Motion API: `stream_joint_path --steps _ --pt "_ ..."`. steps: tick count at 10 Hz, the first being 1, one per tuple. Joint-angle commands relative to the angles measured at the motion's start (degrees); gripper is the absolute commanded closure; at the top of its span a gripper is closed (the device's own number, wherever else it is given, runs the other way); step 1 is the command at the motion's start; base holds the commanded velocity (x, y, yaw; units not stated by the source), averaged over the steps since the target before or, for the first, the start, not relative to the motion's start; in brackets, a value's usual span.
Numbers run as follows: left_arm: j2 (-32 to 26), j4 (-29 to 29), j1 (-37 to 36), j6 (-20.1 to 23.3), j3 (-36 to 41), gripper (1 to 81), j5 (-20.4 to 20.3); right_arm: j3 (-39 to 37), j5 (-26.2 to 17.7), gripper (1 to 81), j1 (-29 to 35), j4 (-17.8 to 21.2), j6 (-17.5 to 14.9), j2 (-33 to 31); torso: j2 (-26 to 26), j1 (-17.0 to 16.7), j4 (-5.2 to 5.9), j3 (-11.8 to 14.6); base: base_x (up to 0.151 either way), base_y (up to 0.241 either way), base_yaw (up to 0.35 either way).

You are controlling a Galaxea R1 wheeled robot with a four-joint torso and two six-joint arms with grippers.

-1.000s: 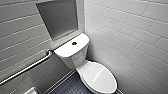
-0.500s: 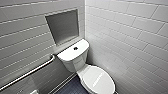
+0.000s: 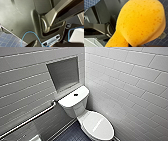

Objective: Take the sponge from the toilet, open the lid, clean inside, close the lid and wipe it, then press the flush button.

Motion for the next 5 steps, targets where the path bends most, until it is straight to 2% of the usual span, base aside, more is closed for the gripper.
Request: stream_joint_path --steps 1,5 --pt "-0.46 -1.09 -0.17 0.01 0.7 1.0 4.48 -5.87 1.26 81.1 -1.43 -2.65 -0.07 2.46 5.6 -3.6 0.0 5.5 0.0 0.0 0.0" --pt "1.29 -1.44 -0.26 0.01 -2.37 1.0 4.48 -10.52 1.26 81.1 -1.43 -2.91 -0.16 6.58 13.46 -8.8 0.0 13.52 0.0 0.0 0.0"
